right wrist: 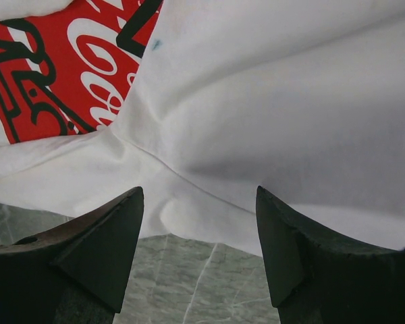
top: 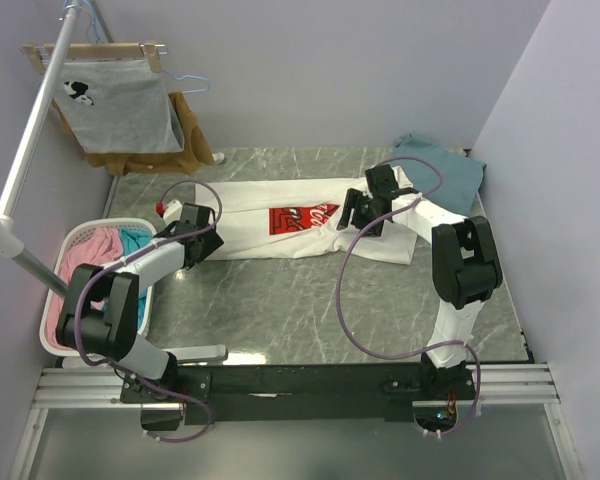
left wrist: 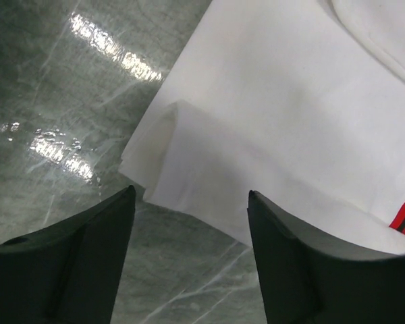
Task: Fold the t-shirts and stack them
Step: Fold the other side of the tshirt into a rectangle
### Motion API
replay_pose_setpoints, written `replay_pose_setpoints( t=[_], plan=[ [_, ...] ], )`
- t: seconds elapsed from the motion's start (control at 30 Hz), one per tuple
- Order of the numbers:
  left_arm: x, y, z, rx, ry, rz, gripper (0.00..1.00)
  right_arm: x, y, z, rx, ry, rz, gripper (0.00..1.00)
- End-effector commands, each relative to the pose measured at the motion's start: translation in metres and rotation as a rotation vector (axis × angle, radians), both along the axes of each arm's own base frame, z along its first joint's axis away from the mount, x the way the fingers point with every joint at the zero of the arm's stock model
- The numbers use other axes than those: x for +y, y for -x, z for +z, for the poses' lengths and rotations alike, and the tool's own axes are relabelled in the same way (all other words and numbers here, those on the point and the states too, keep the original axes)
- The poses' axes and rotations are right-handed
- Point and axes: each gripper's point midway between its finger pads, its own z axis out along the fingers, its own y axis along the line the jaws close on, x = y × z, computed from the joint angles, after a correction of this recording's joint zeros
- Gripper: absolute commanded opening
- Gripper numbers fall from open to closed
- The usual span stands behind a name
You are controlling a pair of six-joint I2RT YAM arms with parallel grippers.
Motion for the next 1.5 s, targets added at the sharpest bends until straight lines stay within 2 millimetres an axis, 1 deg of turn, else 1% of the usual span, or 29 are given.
replay_pose_setpoints(
  t=[0.0, 0.2, 0.27, 0.3, 0.37, 0.4, 0.47, 0.5, 0.57, 0.6, 0.67, 0.7, 0.83, 1.0, 1.03, 1.1, 1.13, 1.17, 1.2, 1.23, 1.27, 1.3, 1.33, 1.37, 1.4, 1.43, 1.47],
  plan=[
    [0.003, -0.016, 0.005, -0.054, -0.006, 0.024, 0.67, -0.002, 0.001, 0.015, -0.038, 0.014, 0.01, 0.74],
    [0.005, -0.018, 0.0, -0.049, -0.024, 0.027, 0.57, -0.004, 0.002, 0.012, -0.028, 0.026, 0.01, 0.74],
    [0.006, -0.017, -0.002, -0.047, -0.025, 0.033, 0.55, -0.005, 0.001, 0.012, -0.029, 0.029, 0.009, 0.74],
    [0.007, -0.016, -0.003, -0.045, -0.027, 0.036, 0.51, -0.005, 0.001, 0.011, -0.027, 0.032, 0.008, 0.74],
    [0.008, -0.014, -0.004, -0.043, -0.03, 0.039, 0.48, -0.005, 0.002, 0.011, -0.025, 0.036, 0.007, 0.74],
    [0.008, -0.014, -0.003, -0.046, -0.029, 0.045, 0.43, -0.006, 0.002, 0.01, -0.023, 0.036, 0.005, 0.74],
    [0.011, -0.013, -0.001, -0.051, -0.038, 0.05, 0.38, -0.006, 0.001, 0.01, -0.025, 0.039, 0.004, 0.74],
    [0.011, -0.013, 0.002, -0.056, -0.039, 0.052, 0.33, -0.006, 0.002, 0.009, -0.022, 0.039, 0.003, 0.74],
    [0.013, -0.012, 0.004, -0.06, -0.046, 0.055, 0.27, -0.007, 0.003, 0.006, -0.016, 0.04, 0.002, 0.73],
    [0.013, -0.012, 0.007, -0.066, -0.048, 0.052, 0.2, -0.006, 0.003, 0.007, -0.019, 0.039, 0.002, 0.73],
    [0.013, -0.012, 0.009, -0.07, -0.05, 0.049, 0.11, -0.007, 0.005, 0.004, -0.011, 0.042, 0.0, 0.73],
    [0.013, -0.013, 0.009, -0.071, -0.052, 0.044, 0.01, -0.007, 0.005, 0.004, -0.01, 0.042, 0.0, 0.73],
    [0.01, -0.017, 0.008, -0.074, -0.046, 0.026, 0.01, -0.009, 0.008, 0.002, -0.001, 0.051, 0.001, 0.73],
    [0.012, -0.027, 0.014, -0.102, -0.035, 0.012, 0.01, -0.011, 0.009, 0.003, -0.004, 0.063, 0.002, 0.73],
    [0.013, -0.033, 0.02, -0.115, -0.035, 0.013, 0.01, -0.012, 0.009, 0.003, -0.003, 0.065, 0.001, 0.73],
    [0.022, -0.039, 0.025, -0.117, -0.046, 0.026, 0.01, -0.012, 0.009, 0.003, -0.001, 0.067, -0.003, 0.73],
    [0.024, -0.047, 0.034, -0.137, -0.044, 0.027, 0.01, -0.013, 0.009, 0.004, -0.004, 0.07, 0.0, 0.73],
    [0.03, -0.051, 0.034, -0.134, -0.047, 0.039, 0.01, -0.013, 0.01, 0.004, -0.002, 0.072, -0.001, 0.73],
    [0.032, -0.054, 0.035, -0.132, -0.051, 0.039, 0.01, -0.014, 0.01, 0.004, -0.003, 0.075, -0.001, 0.73],
    [0.033, -0.063, 0.042, -0.148, -0.04, 0.04, 0.01, -0.014, 0.011, 0.004, -0.002, 0.077, 0.001, 0.73],
    [0.038, -0.066, 0.038, -0.136, -0.036, 0.055, 0.01, -0.015, 0.011, 0.005, -0.003, 0.08, 0.001, 0.73],
    [0.039, -0.069, 0.039, -0.138, -0.029, 0.058, 0.01, -0.015, 0.011, 0.005, -0.004, 0.081, 0.002, 0.73],
    [0.038, -0.078, 0.044, -0.161, -0.018, 0.054, 0.01, -0.017, 0.012, 0.006, -0.002, 0.086, 0.0, 0.73],
    [0.037, -0.082, 0.039, -0.152, -0.015, 0.052, 0.01, -0.016, 0.012, 0.007, -0.005, 0.086, 0.002, 0.73],
    [0.037, -0.086, 0.037, -0.153, -0.012, 0.053, 0.01, -0.017, 0.012, 0.006, -0.003, 0.088, 0.004, 0.73],
    [0.035, -0.094, 0.041, -0.162, -0.006, 0.049, 0.02, -0.017, 0.013, 0.007, -0.002, 0.092, 0.008, 0.73],
    [0.032, -0.098, 0.03, -0.134, -0.001, 0.04, 0.11, -0.018, 0.014, 0.007, -0.004, 0.097, 0.011, 0.73]
  ],
)
